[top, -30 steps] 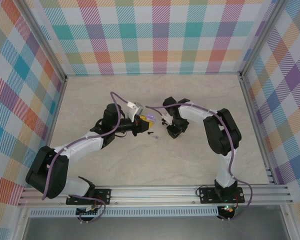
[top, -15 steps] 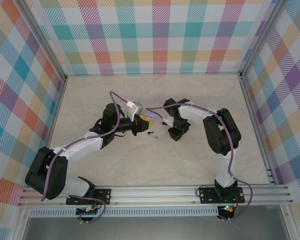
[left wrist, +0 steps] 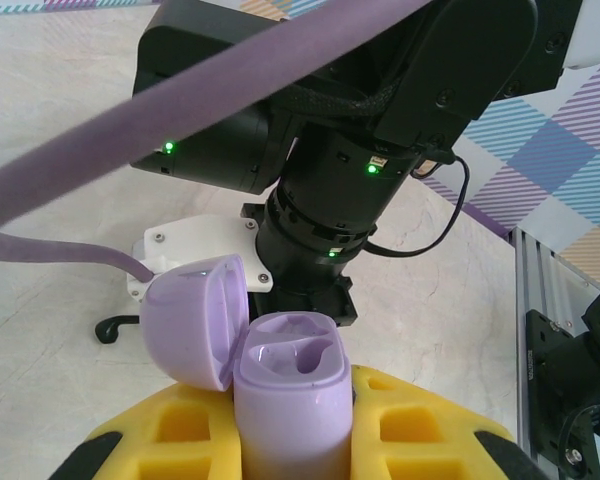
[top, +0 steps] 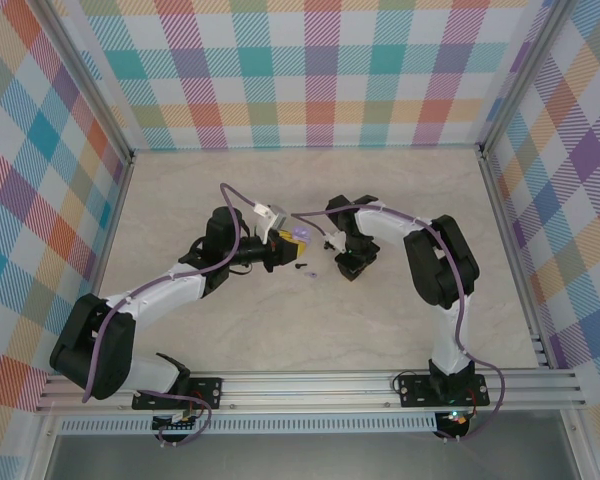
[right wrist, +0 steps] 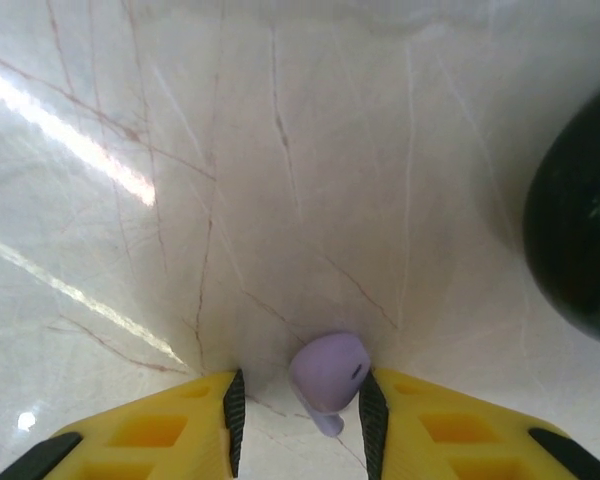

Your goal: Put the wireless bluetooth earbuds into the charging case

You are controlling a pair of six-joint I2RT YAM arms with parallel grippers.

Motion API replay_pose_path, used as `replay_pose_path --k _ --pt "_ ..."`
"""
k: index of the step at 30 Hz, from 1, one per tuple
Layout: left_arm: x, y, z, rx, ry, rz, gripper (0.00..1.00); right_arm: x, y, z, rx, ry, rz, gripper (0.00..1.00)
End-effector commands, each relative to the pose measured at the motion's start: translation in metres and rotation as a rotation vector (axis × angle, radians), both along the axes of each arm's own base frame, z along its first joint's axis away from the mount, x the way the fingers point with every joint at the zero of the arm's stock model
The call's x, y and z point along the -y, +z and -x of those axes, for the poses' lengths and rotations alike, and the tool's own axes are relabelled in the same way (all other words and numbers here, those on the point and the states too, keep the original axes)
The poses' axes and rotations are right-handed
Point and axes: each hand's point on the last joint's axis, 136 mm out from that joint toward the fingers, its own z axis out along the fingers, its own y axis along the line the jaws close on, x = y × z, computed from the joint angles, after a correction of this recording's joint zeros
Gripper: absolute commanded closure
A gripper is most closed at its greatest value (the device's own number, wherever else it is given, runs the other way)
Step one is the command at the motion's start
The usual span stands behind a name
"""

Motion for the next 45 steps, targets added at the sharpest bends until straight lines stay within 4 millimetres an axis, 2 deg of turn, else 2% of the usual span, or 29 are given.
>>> replay_pose_path --k 1,7,12,20,26,31,36,40,45 --pt "-0.003 0.026 -0.004 0.075 0.005 0.024 1.00 -0.012 0.002 -0.023 0.062 -0.053 -0.074 0.63" --pt "-0.004 0.030 -0.003 0.083 0.006 0.028 1.00 -0.013 0.009 -0.022 0.055 -0.056 -0.111 0.63" --pt "-0.004 0.029 -0.002 0.081 0.008 0.026 1.00 -0.007 0.001 -0.018 0.022 -0.048 -0.084 0.62" --pt "-0.005 0.027 -0.001 0.082 0.010 0.022 1.00 0.002 -0.013 0.001 -0.068 -0.035 -0.039 0.64" --pt "-0.005 0.027 -0.002 0.081 0.009 0.021 1.00 0.004 -0.014 0.006 -0.087 -0.054 -0.033 0.75" --pt "-0.005 0.026 -0.002 0.079 0.009 0.020 1.00 0.002 -0.007 -0.001 -0.062 -0.129 -0.051 0.79" --pt "-0.005 0.026 -0.001 0.079 0.008 0.019 1.00 -0.006 0.011 -0.015 -0.032 -0.226 -0.134 0.79" --pt "-0.005 0.026 -0.001 0.078 0.009 0.019 1.00 -0.003 0.022 -0.027 -0.011 -0.371 -0.150 0.79" --pt "-0.005 0.027 -0.001 0.080 0.008 0.021 1.00 -0.003 0.027 -0.034 0.000 -0.492 -0.168 0.80"
